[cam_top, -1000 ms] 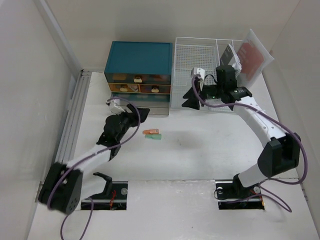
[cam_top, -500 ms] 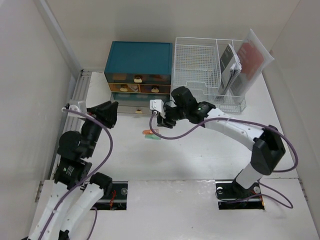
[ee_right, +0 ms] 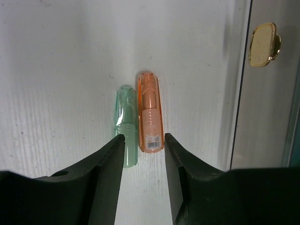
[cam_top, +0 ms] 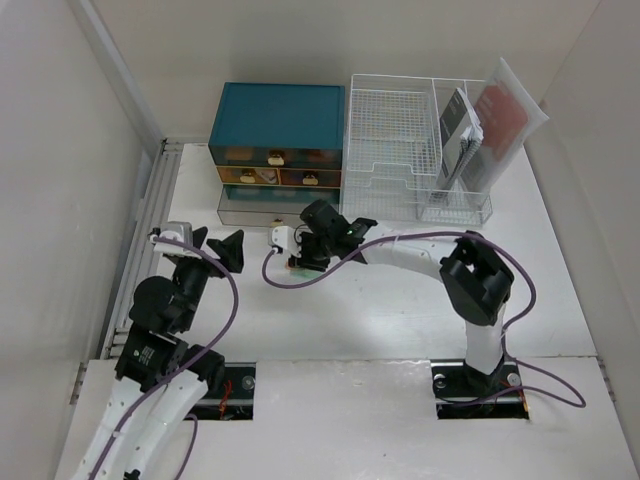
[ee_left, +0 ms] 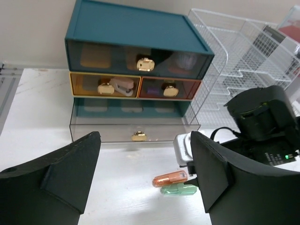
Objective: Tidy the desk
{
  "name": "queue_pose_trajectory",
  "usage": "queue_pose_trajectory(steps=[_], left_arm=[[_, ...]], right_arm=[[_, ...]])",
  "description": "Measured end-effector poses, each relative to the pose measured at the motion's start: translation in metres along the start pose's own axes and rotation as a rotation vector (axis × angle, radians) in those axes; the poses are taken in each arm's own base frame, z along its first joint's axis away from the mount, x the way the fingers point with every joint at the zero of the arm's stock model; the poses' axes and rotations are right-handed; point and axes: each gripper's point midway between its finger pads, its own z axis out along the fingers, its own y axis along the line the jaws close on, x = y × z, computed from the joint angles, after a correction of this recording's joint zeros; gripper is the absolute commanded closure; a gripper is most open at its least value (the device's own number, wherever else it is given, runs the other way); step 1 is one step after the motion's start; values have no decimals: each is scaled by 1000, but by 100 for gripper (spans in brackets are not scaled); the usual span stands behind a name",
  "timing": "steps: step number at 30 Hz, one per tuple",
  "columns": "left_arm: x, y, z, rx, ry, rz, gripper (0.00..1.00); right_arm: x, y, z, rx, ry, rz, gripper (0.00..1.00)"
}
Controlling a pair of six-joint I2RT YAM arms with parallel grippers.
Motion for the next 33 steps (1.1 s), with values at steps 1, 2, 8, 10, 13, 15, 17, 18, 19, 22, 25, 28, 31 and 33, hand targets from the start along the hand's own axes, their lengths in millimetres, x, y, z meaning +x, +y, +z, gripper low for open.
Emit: queue_pose_trajectory(steps=[1, 2, 8, 10, 13, 15, 17, 18, 19, 22, 25, 28, 31, 33], left_arm=[[-3, 0, -2, 3, -14, 0, 25], [-7, 0, -5, 6, -29, -2, 25], [-18, 0, -13, 14, -78, -7, 25], [-18, 0, -13, 14, -78, -7, 25], [-17, 0, -13, 14, -76, -7, 25], [-17, 0, -13, 14, -76, -7, 25], [-17, 0, -14, 14, -77, -7, 25], [-17, 0, -14, 14, -78, -7, 25], [-18, 0, -14, 15, -80, -7, 25], [-19, 0, -16, 16, -88, -9, 25], [-19, 0, -16, 16, -88, -9, 25], [-19, 0, -16, 16, -88, -9, 25], [-19, 0, -16, 17, -89, -9, 25], [-20, 0, -17, 17, -92, -10, 25]], right_arm=[[0, -1, 1, 6, 4, -7, 55], [0, -3, 1, 14, 9, -11, 55], [3, -17, 5, 50, 36, -28, 55], [5, -18, 9, 50, 44, -33, 55], [13, -17, 19, 37, 66, -33, 55], [19, -15, 24, 25, 85, -31, 55], [24, -12, 27, 13, 102, -27, 55], [26, -11, 28, 9, 107, -26, 55], [27, -10, 29, 6, 111, -25, 55], [29, -9, 30, 0, 117, -24, 55], [30, -8, 32, -5, 119, -24, 55], [32, -4, 33, -23, 124, -21, 52], [35, 0, 37, -45, 129, -19, 49], [32, 0, 38, -54, 121, -22, 49]])
